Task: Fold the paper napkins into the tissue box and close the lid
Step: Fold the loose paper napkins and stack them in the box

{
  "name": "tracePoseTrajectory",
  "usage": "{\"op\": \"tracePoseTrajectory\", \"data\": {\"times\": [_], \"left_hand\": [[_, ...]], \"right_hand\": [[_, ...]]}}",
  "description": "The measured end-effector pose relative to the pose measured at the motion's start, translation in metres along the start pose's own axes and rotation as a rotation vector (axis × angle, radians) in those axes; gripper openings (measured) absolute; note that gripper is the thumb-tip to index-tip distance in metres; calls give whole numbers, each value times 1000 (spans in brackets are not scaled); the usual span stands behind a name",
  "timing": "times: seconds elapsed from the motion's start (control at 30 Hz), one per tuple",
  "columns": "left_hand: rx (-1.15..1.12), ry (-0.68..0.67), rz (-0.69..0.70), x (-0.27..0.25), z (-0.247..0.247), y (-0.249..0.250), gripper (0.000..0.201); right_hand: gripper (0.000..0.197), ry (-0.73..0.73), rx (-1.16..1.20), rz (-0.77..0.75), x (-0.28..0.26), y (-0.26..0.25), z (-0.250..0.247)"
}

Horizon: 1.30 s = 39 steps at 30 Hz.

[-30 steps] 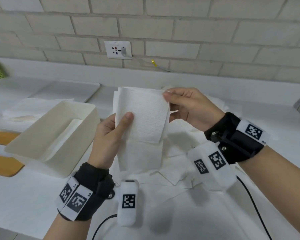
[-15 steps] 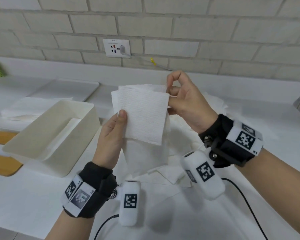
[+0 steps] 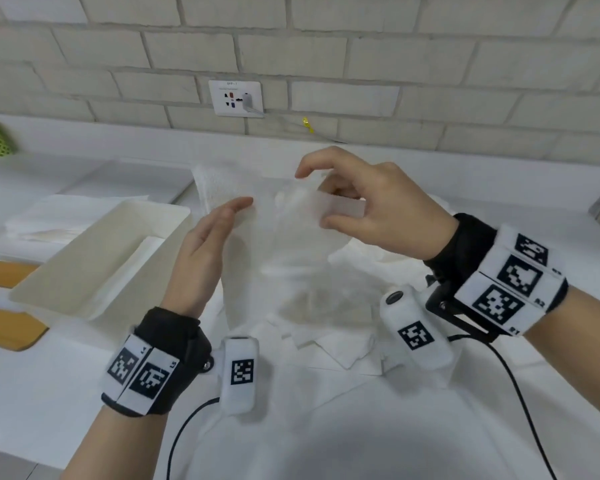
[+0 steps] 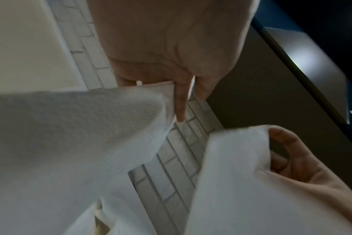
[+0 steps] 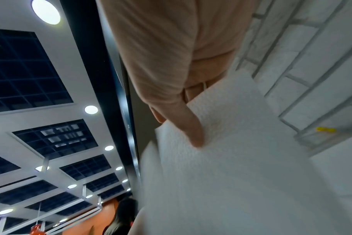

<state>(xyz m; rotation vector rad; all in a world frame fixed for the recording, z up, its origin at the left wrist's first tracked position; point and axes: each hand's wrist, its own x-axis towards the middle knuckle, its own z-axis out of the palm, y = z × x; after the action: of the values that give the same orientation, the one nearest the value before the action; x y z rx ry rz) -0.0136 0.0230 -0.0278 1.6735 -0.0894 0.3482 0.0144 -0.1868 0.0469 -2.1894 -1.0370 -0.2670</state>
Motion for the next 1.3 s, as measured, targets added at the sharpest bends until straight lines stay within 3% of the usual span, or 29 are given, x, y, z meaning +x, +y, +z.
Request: {"op": "tracePoseTrajectory", "data": {"times": [0.1, 0.27, 0.37, 0.47, 0.57, 0.7, 0.83, 0.93, 1.07, 1.13, 1.23, 1.3], "left_hand": [[40, -93, 65, -2, 0, 4, 45], [-8, -272, 191, -13, 13, 13, 32], [50, -250, 227, -16, 19, 11, 20], [117, -225, 288, -19, 23, 7, 20], [141, -222, 324, -21, 25, 5, 18], [-55, -180, 154, -26, 30, 5, 12], [-215, -210, 51, -27, 34, 2, 49], [-165, -217, -126, -25, 29, -6, 32], [58, -92, -224, -22, 17, -21, 10], [128, 6, -243, -20, 11, -24, 16], [128, 95, -263, -19, 2, -27, 16], [78, 130, -282, -18, -1, -30, 13]], "right_hand": [[40, -36, -146, -37, 1, -3, 0], [13, 64, -37, -81, 8, -5, 0], [4, 15, 84, 2, 12, -1, 0], [22, -72, 145, 40, 14, 3, -1], [15, -156, 228, 65, 16, 4, -1], [6, -83, 264, 84, 18, 6, 7], [6, 29, 207, 100, 20, 9, 11], [12, 36, 171, 131, 16, 15, 16], [36, 37, 28, 234, 2, 34, 29], [37, -61, -81, 243, -12, 41, 37], [42, -546, -395, 233, -39, 45, 57], [50, -784, -526, 176, -55, 46, 75]]}}
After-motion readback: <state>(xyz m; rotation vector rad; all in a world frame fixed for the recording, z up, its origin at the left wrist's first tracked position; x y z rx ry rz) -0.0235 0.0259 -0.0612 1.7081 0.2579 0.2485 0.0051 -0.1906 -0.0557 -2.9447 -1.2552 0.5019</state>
